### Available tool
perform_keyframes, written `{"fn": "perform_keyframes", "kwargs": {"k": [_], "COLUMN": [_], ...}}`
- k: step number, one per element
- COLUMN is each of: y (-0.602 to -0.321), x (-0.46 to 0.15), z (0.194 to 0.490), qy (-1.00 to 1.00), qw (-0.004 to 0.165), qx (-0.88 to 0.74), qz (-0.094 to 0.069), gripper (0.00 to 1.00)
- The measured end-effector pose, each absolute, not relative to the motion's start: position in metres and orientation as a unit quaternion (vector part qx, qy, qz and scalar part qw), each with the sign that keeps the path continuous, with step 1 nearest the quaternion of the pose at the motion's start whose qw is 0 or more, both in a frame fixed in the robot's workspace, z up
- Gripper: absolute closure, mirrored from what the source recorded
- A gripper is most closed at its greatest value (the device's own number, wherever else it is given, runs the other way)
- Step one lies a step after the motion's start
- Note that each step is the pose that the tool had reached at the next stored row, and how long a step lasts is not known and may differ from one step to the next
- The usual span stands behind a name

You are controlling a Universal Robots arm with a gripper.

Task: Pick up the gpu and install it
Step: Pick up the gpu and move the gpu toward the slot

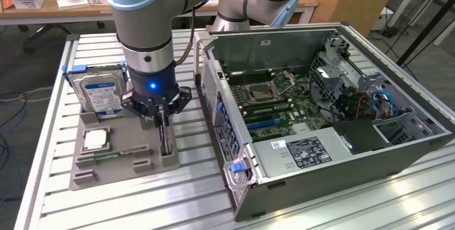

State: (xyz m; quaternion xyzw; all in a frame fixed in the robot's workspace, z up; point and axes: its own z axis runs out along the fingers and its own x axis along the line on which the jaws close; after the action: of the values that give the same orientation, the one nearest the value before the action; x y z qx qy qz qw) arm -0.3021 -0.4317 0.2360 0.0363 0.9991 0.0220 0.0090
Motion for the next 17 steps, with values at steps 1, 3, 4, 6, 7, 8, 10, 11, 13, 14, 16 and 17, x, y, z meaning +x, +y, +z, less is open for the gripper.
{"fn": "perform_keyframes", "kwargs": {"k": [1, 3, 4, 6, 7, 8, 10, 11, 13, 14, 16, 17], "y": [-0.4317, -0.4317, -0.4317, -0.4317, -0.4317, -0.4317, -0.4317, -0.4317, -0.4316, -0.4316, -0.4317, -0.4317], "x": [-0.3021, -0.3021, -0.3021, -0.3021, -0.3021, -0.3021, -0.3021, -0.3021, -0.3021, -0.3021, -0.3021, -0.3021], "z": [0.2360, 0.2360, 0.2360, 0.2360, 0.2360, 0.2360, 0.2360, 0.2360, 0.2360, 0.2362, 0.2372, 0.2377], "qy": [0.999, 0.999, 0.999, 0.999, 0.999, 0.999, 0.999, 0.999, 0.999, 0.999, 0.999, 0.999], "qw": [0.009, 0.009, 0.009, 0.009, 0.009, 0.009, 0.009, 0.009, 0.009, 0.009, 0.009, 0.009], "qx": [0.036, 0.036, 0.036, 0.036, 0.036, 0.036, 0.036, 0.036, 0.036, 0.036, 0.036, 0.036], "qz": [0.022, 0.022, 0.022, 0.022, 0.022, 0.022, 0.022, 0.022, 0.022, 0.022, 0.022, 0.022], "gripper": [0.74, 0.74, 0.74, 0.74, 0.74, 0.74, 0.74, 0.74, 0.74, 0.74, 0.74, 0.74]}}
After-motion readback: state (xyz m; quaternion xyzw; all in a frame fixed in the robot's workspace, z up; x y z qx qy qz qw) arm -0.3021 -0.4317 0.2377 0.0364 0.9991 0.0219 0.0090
